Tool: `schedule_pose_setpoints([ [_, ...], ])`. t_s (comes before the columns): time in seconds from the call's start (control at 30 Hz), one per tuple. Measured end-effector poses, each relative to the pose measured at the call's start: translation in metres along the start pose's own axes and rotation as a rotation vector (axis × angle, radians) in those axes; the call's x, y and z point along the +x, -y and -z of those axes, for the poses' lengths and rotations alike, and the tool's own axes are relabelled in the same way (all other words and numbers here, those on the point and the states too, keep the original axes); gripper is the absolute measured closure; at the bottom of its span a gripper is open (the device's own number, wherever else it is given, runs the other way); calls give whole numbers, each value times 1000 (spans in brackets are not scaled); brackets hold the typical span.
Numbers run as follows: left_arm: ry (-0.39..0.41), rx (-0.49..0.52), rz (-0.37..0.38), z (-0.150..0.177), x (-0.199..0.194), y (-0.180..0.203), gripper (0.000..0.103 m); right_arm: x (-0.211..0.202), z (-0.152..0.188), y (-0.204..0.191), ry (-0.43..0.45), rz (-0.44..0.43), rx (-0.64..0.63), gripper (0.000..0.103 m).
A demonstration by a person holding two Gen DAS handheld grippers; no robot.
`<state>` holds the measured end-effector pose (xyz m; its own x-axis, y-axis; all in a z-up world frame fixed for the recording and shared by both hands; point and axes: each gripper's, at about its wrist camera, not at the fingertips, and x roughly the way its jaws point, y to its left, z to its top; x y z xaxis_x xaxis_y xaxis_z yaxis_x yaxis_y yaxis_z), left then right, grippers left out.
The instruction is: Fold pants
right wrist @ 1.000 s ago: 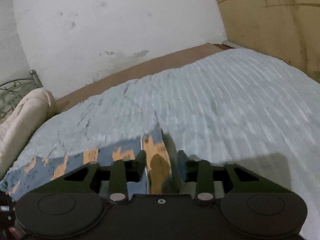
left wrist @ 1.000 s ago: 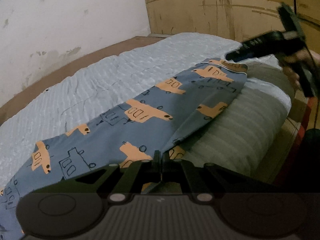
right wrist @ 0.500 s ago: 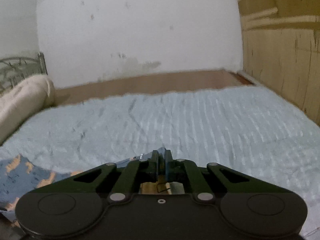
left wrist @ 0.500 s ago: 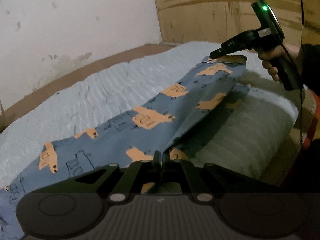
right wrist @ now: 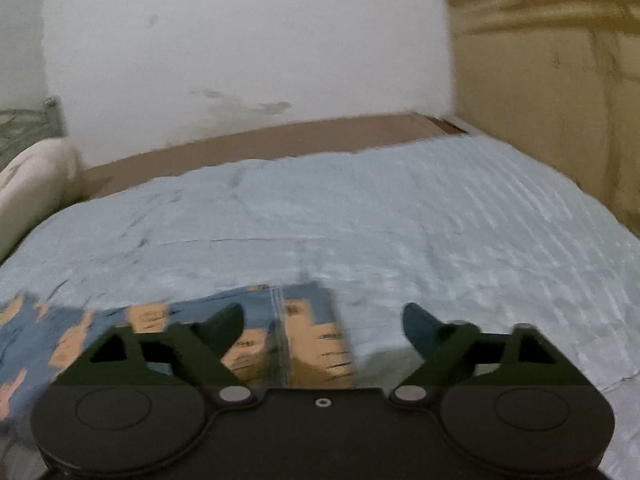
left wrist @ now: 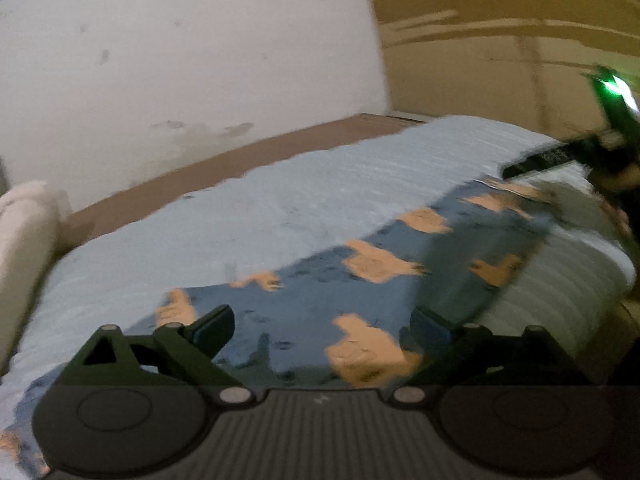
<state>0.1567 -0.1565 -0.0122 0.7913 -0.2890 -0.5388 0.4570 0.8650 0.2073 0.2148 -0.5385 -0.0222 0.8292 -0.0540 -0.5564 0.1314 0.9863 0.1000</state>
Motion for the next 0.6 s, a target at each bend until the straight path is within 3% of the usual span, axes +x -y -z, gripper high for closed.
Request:
schedule_pose_setpoints([
  [0.17, 20, -12, -151, -9, -27, -42, 2, -9, 21, -53, 5, -39, -239, 1],
  [0.27, 33, 15, -260, -9, -48, -71, 1, 2, 38, -70, -68, 46, -353, 1],
  [0.43, 0, 43, -425, 4, -80, -121, 1, -7, 41, -86, -7, 179, -343, 1],
  [0.6, -71, -23, -495, 38, -85, -159, 1, -24, 40, -129, 76, -7, -276, 1],
])
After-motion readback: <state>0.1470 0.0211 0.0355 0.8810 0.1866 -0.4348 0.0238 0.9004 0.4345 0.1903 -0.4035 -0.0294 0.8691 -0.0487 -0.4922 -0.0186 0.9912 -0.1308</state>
